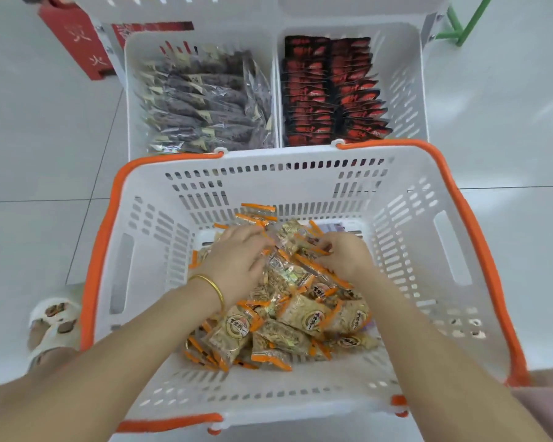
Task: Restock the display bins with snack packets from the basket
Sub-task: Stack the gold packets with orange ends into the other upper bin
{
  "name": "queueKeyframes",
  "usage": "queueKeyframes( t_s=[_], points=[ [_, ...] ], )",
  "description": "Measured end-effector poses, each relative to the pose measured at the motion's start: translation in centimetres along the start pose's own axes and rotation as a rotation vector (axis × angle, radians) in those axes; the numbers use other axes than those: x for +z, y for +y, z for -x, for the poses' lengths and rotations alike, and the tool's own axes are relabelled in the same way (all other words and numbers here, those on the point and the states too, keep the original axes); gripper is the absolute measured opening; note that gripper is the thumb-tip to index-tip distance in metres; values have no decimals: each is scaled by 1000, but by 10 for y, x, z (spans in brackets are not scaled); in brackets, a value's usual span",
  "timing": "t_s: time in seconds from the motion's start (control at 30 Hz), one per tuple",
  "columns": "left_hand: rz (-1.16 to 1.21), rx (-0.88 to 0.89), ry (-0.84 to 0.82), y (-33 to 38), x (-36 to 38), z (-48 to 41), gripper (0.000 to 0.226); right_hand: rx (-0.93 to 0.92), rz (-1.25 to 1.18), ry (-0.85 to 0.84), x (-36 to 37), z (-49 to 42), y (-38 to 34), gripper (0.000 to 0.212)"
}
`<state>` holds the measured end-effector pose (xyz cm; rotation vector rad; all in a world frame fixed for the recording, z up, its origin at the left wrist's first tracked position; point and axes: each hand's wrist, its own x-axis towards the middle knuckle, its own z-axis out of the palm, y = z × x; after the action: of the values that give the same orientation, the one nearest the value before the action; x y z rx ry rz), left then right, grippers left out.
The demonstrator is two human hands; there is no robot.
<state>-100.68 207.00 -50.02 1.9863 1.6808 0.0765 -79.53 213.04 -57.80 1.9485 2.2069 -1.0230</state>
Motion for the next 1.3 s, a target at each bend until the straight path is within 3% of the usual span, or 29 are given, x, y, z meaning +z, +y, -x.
queueKeyframes(
  t_s=[0.17, 0.27, 0.47, 0.63, 0.7, 0.83, 0.9, 0.97, 1.03, 1.17, 1.3],
  points=[
    [71, 83, 110, -28, -17, -8, 34, -114, 136, 2, -47, -14, -33, 6],
    [78, 98, 134, -40, -32, -14, 35, -206, 98, 5, -71, -16, -58, 8],
    [177, 41, 114, -44, -78, -13, 42, -241, -358, -12, -98, 1, -107, 30],
    [617, -24, 16, -33, -115, 9, 91, -325, -648, -11, -118, 28, -156, 9],
    [698, -8, -26, -29, -128, 18, 98, -357, -708, 12, -121, 41, -170, 11],
    [724, 10, -36, -25, -146, 28, 69, -357, -784, 105, -113, 61, -193, 11],
    [750, -7, -27, -29, -155, 29, 68, -331, -790, 140, -114, 64, -201, 17],
    [788, -17, 2, -31, -167, 29, 64, -253, -780, 102, -123, 65, -209, 33],
    [811, -25, 43, -35, -180, 25, 56, -215, -787, 21, -131, 62, -217, 32],
    [848, -32, 9, -44, -203, 1, 55, -241, -778, 129, -147, 41, -237, 19],
    [775, -20, 16, -53, -222, -21, 63, -286, -692, 266, -166, 13, -260, 24]
  ],
)
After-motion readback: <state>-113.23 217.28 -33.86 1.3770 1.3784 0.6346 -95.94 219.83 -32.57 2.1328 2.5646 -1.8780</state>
